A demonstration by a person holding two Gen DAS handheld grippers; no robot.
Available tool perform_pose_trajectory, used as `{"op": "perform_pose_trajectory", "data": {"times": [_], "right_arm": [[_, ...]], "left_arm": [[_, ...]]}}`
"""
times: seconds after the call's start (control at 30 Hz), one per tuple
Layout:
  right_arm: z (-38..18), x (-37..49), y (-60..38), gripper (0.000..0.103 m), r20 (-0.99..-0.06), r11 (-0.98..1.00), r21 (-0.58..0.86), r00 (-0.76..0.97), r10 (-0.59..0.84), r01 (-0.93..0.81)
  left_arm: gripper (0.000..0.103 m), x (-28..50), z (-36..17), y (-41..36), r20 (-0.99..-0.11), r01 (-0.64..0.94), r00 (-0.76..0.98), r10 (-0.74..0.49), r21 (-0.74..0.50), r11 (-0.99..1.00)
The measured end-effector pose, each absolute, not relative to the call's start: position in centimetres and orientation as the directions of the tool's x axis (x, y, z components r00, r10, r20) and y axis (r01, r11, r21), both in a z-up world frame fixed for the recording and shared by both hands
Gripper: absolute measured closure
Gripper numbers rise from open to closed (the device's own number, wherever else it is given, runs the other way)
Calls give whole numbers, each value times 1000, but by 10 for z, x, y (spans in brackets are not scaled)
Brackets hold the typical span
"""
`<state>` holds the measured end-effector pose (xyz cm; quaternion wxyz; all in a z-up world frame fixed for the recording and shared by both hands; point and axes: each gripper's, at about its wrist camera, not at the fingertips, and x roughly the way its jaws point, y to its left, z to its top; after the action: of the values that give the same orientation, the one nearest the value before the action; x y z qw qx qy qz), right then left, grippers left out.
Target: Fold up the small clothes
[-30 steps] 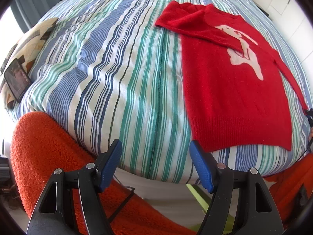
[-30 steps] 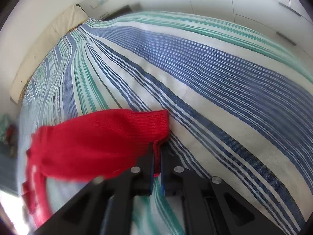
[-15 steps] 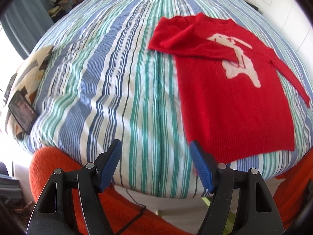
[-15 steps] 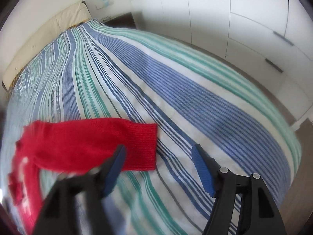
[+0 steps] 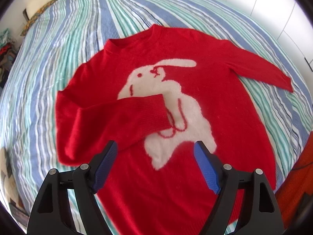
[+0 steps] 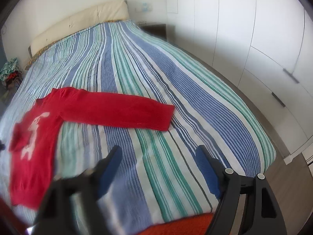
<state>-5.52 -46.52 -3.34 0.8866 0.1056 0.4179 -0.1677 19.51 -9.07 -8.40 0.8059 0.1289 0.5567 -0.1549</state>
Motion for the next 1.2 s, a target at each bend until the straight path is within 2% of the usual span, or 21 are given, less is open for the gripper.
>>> {"op": "perform_pose_trajectory", "data": {"times": [0.13,0.23,0.27,0.3,0.37,0.53,0.6,0.7,0.9,1.07,1.2], "right_arm": [[-40,-49,-463,26,-791,927,30,576,-206,374],[-40,-48,-459,26,-791,933,16,575,-208,360],[-40,-48,-458,26,-790,934,14,576,-209,357],[-40,-48,-457,26,-789,934,12,577,-210,357],[-40,-48,-457,26,-787,933,15,580,-212,360],[-38,-51,-460,26,-778,928,33,592,-210,371],[-38,-53,-462,26,-774,925,37,597,-212,377],[-37,-53,-464,26,-770,921,43,601,-217,388],[-38,-49,-462,26,-773,918,26,590,-232,395],[-40,-46,-454,26,-780,929,-17,576,-244,370],[-41,-45,-454,26,-786,930,-25,568,-246,368]], "left_arm": [[21,230,-120,-104,-951,339,304,-59,50,939],[39,241,-143,-109,-954,333,301,-6,100,938],[53,241,-148,-109,-955,337,298,2,107,935],[74,241,-149,-107,-952,336,306,9,117,935],[95,238,-141,-98,-945,319,328,15,126,939],[96,222,-58,-6,-888,184,435,-147,-72,980],[96,213,-25,51,-859,93,494,-135,-102,990],[96,200,-1,145,-837,-83,546,-39,-100,992],[96,188,-45,282,-868,-400,464,179,-24,916],[96,170,-95,314,-905,-515,399,146,-90,853],[96,164,-122,309,-928,-525,340,152,-53,849]]}}
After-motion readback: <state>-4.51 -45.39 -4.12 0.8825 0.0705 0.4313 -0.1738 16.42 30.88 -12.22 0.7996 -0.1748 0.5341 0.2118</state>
